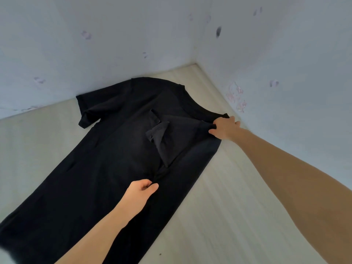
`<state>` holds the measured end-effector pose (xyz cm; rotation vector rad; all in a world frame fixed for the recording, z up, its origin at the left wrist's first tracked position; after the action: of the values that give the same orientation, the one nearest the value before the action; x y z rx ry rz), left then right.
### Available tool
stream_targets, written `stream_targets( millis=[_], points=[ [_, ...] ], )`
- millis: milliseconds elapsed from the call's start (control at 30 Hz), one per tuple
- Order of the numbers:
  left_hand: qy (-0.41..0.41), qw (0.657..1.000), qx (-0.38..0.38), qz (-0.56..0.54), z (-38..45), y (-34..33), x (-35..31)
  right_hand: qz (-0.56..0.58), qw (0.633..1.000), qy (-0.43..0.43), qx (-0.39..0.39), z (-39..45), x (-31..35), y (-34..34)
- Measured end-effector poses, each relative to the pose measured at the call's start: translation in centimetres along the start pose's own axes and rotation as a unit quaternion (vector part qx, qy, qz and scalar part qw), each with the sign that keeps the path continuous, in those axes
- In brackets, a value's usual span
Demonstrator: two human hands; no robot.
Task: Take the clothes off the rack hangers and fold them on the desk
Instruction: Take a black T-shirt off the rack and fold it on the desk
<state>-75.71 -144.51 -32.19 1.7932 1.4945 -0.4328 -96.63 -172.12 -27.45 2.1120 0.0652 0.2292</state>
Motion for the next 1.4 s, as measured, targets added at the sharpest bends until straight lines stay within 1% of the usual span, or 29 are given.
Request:
stream_targets(
  millis=[67,167,233,333,400,433,500,567,633,700,800,867,967,1033,1133,1200,1300,1400],
  points=[
    [-0.015,1.0,0.016,0.006,0.0,-0.3,-0.4,-0.012,1.0,-0.003,0.013,0.0,-1.7,0.6],
    [-0.046,0.995,0.028,0.082,-0.1,-1.4,-0.6,-0.095,0.995,-0.001,-0.007,-0.4,-4.3,1.0],
    [-0.051,0.991,0.029,0.12,-0.3,-1.9,-0.3,-0.122,0.992,0.009,-0.037,-0.9,-5.4,0.8],
    [-0.033,0.991,0.047,0.121,-0.9,-2.1,0.9,-0.082,0.99,0.037,-0.111,-2.3,-5.0,0.5],
    [-0.024,0.989,0.066,0.127,-1.5,-1.9,1.8,-0.067,0.98,0.088,-0.165,-4.1,-3.1,0.0],
    [-0.019,0.989,0.077,0.122,-2.0,-1.8,2.0,-0.063,0.972,0.129,-0.185,-5.2,-1.8,-0.6],
    [-0.005,0.99,0.091,0.11,-3.1,-1.5,2.6,-0.065,0.951,0.228,-0.196,-7.9,1.5,-2.3],
    [0.019,0.988,0.1,0.119,-4.1,-0.9,3.7,-0.082,0.925,0.32,-0.187,-10.6,4.6,-4.3],
    [0.046,0.986,0.109,0.12,-5.1,-0.2,5.4,-0.105,0.899,0.395,-0.159,-13.4,7.6,-6.3],
    [0.055,0.981,0.123,0.141,-6.2,0.3,6.8,-0.121,0.879,0.443,-0.128,-15.5,9.7,-8.0],
    [0.05,0.973,0.136,0.18,-8.6,1.0,8.4,-0.137,0.857,0.487,-0.095,-18.2,12.2,-10.6],
    [0.046,0.965,0.135,0.218,-9.6,1.5,9.1,-0.145,0.853,0.497,-0.062,-19.1,13.3,-12.1],
    [0.043,0.96,0.121,0.251,-10.5,2.3,10.3,-0.157,0.865,0.476,-0.017,-19.6,14.3,-13.6],
    [0.021,0.966,0.079,0.246,-11.0,2.7,10.6,-0.157,0.869,0.47,-0.008,-20.0,14.7,-13.9],
    [0.007,0.983,-0.002,0.185,-12.0,3.0,11.0,-0.153,0.877,0.455,0.012,-20.6,15.1,-14.2],
    [-0.012,0.982,-0.019,0.186,-12.8,2.7,11.0,-0.148,0.888,0.435,0.014,-20.4,15.1,-14.0],
    [-0.044,0.958,-0.009,0.282,-14.1,2.6,11.4,-0.117,0.909,0.399,0.019,-20.1,15.4,-13.7],
    [-0.054,0.93,-0.062,0.357,-14.6,3.6,11.6,-0.082,0.922,0.377,0.028,-20.0,15.6,-13.7]
  ],
)
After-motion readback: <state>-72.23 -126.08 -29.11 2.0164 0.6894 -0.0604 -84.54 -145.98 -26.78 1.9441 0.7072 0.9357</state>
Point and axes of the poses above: each hand's wrist, its own z-axis towards the middle knuckle, its own y-axis out of the back of the hand, x = y × z, the point moved 6 cm from there along z, towards the middle knuckle, and after that the axes turned 7 degrees about z, right-handed, at the moved point
